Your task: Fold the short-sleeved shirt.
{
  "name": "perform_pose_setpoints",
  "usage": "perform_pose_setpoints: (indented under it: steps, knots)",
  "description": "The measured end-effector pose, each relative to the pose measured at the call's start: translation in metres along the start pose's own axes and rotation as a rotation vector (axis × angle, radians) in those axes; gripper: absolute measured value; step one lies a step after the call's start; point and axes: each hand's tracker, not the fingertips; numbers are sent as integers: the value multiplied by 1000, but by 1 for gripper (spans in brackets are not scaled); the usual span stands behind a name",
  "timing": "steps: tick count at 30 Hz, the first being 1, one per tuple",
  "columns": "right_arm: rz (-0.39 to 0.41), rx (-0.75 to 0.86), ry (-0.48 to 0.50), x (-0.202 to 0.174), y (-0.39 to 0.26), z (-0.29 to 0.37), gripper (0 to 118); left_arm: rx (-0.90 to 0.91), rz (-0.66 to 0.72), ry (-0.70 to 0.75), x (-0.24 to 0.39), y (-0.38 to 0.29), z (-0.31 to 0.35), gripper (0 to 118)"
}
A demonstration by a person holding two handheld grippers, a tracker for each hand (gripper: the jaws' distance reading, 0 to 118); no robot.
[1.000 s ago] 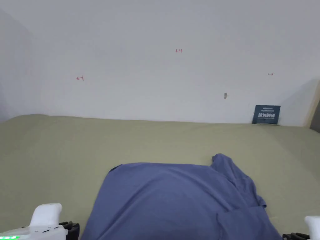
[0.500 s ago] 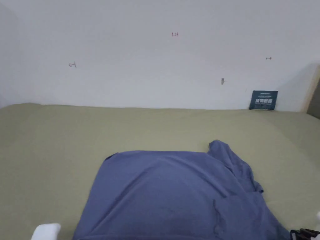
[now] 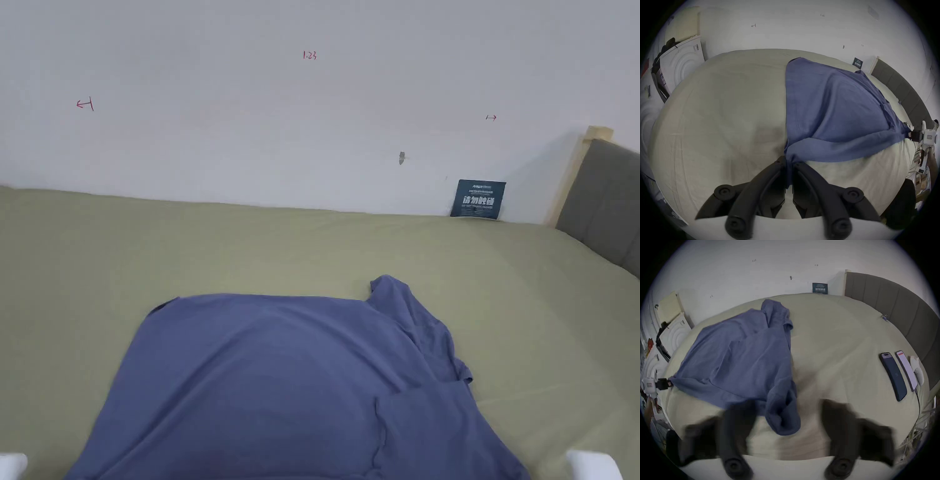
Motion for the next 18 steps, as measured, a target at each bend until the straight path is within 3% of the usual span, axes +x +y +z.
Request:
perform_pose_setpoints:
  steps: [11, 18]
  knots:
    - [17, 95, 22, -2, 12, 23, 5, 86, 19, -66, -12, 12, 17, 8]
    - [-56, 147, 58, 1, 83, 24, 5, 128, -19, -89, -12, 91, 23, 8]
